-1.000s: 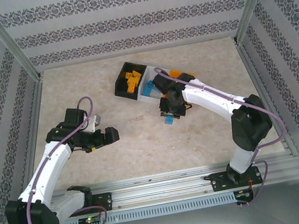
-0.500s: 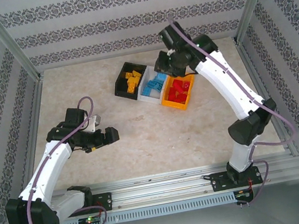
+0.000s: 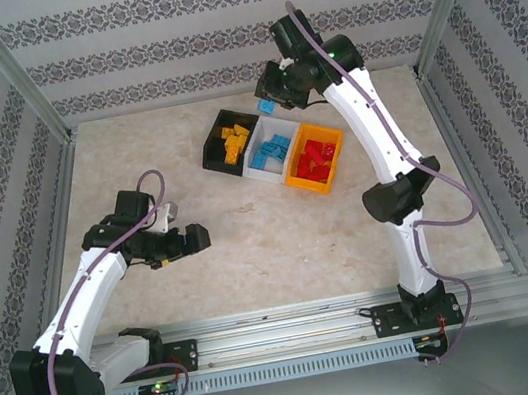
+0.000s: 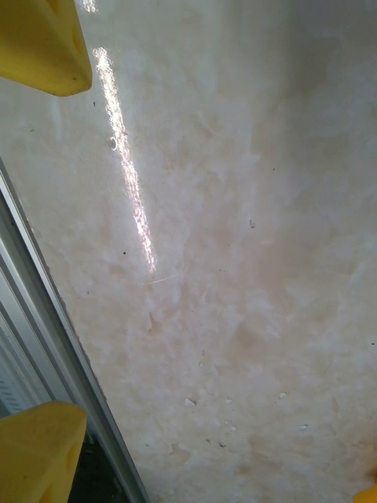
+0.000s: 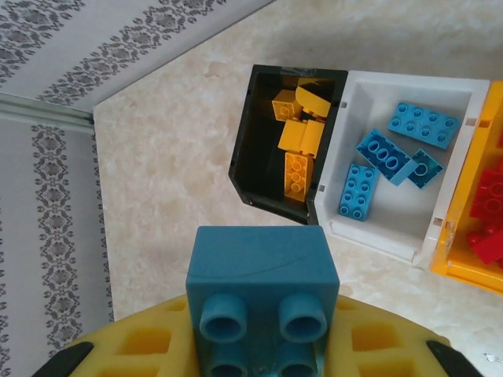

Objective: Sort the legos into containers by color

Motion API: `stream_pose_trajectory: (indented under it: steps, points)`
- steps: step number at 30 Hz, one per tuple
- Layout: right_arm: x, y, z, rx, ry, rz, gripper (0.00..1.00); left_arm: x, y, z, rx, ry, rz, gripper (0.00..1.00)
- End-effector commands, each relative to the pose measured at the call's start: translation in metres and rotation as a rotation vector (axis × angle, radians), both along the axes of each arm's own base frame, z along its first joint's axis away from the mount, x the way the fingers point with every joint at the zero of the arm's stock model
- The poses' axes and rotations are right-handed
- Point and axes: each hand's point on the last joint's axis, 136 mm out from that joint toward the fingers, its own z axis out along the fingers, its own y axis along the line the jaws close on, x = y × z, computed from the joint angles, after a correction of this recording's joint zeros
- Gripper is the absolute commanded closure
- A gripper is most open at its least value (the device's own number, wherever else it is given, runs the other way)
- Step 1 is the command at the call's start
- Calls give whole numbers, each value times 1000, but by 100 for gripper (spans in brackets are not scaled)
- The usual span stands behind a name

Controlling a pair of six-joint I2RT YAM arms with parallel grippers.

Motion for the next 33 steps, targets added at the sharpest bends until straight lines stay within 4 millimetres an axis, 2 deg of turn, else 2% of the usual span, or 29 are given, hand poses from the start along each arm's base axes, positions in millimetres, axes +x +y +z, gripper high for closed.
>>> stream_pose_trajectory:
  steps: [1,8,18,26,33]
  points:
    - [17,12,-4,84,2,0,76,3,5,-5,15,-4,16,0]
    - [47,23,-56,129,93,-19,76,3,6,-5,22,-2,21,0]
    - [66,26,-126,128,225,-50,76,3,8,-7,32,5,27,0]
    - [68,15,-160,104,294,-78,75,2,8,-8,35,12,29,0]
    - [64,2,-182,75,343,-94,73,3,8,-10,34,17,27,0]
